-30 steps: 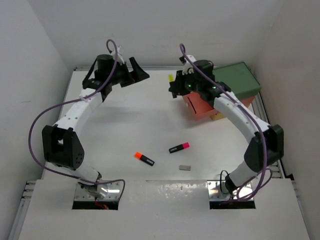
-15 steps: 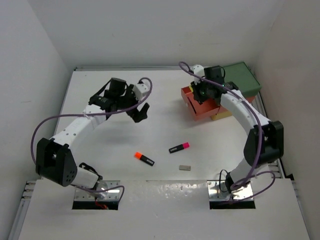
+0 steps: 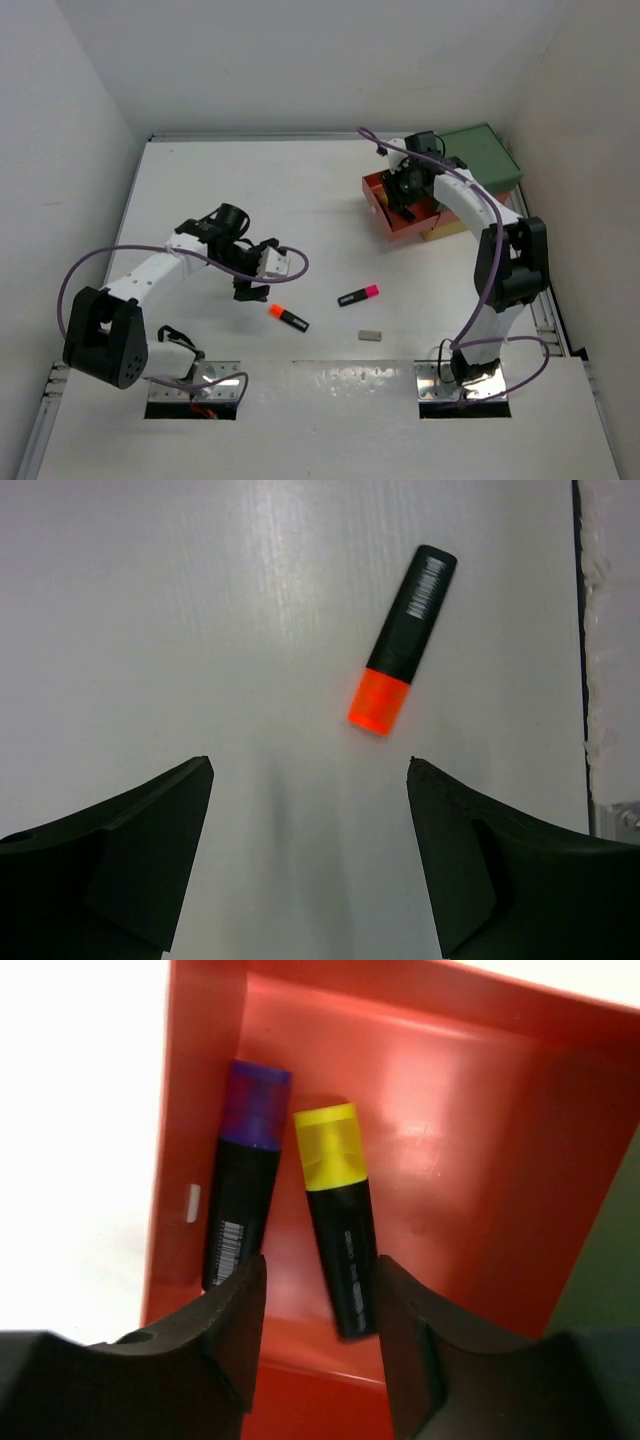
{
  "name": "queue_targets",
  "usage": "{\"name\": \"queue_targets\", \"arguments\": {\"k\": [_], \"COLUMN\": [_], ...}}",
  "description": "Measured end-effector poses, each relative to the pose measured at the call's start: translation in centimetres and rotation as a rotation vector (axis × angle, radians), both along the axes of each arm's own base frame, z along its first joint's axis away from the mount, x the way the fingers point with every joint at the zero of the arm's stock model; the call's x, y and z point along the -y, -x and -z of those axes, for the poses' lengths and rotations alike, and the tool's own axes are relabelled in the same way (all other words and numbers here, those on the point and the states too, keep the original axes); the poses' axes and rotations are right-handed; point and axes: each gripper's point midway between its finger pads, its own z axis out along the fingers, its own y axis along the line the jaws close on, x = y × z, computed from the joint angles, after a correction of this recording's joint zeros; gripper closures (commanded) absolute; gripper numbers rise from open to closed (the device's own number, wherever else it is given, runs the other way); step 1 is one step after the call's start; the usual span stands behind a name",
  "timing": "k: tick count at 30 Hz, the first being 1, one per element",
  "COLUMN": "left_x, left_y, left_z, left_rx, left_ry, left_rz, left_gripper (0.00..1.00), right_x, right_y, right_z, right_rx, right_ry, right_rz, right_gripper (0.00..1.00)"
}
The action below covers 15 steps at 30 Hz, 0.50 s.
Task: Sort the stationery into containers
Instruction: Place the pen in the drawer, then pick up the pen from the center of the board.
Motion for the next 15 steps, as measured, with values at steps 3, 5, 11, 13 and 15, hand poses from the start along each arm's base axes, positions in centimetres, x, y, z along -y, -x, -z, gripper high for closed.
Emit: {"name": "queue_targets", "arguments": {"k": [3, 5, 11, 13, 15], "left_x": [-0.1, 0.0, 0.7, 1.1, 1.6], "left_y": [1.2, 1.8, 3.6, 3.9, 4.1], "left_z": [1.1, 1.9, 4.0, 4.7, 5.3], "left_rx": [0.011, 0.014, 0.015, 0.024, 0.032], "left_ry": [-0.027, -0.042, -0.075, -0.088, -0.102], "left_rz": [0.100, 0.166, 0.281, 0.298, 0.305], "left_gripper": [0.18, 0.21, 0.26, 0.28, 0.30], "right_x": [-0.3, -0.8, -2.4, -2.9, -3.2], "right_y": [-0.1, -0.2, -0.6, -0.1, 0.6], "right_z": [-0.6, -1.5, -7.6, -10.0, -12.1], "right_rx": [0.002, 0.005, 0.082, 0.118, 0.150], "right_ry": [-0.011, -0.027, -0.144, -0.192, -0.231], "right_rz": [0.000, -0.002, 0.011, 0.015, 0.015], "right_gripper": [0.48, 0.47, 0.45, 0.45, 0.43]}}
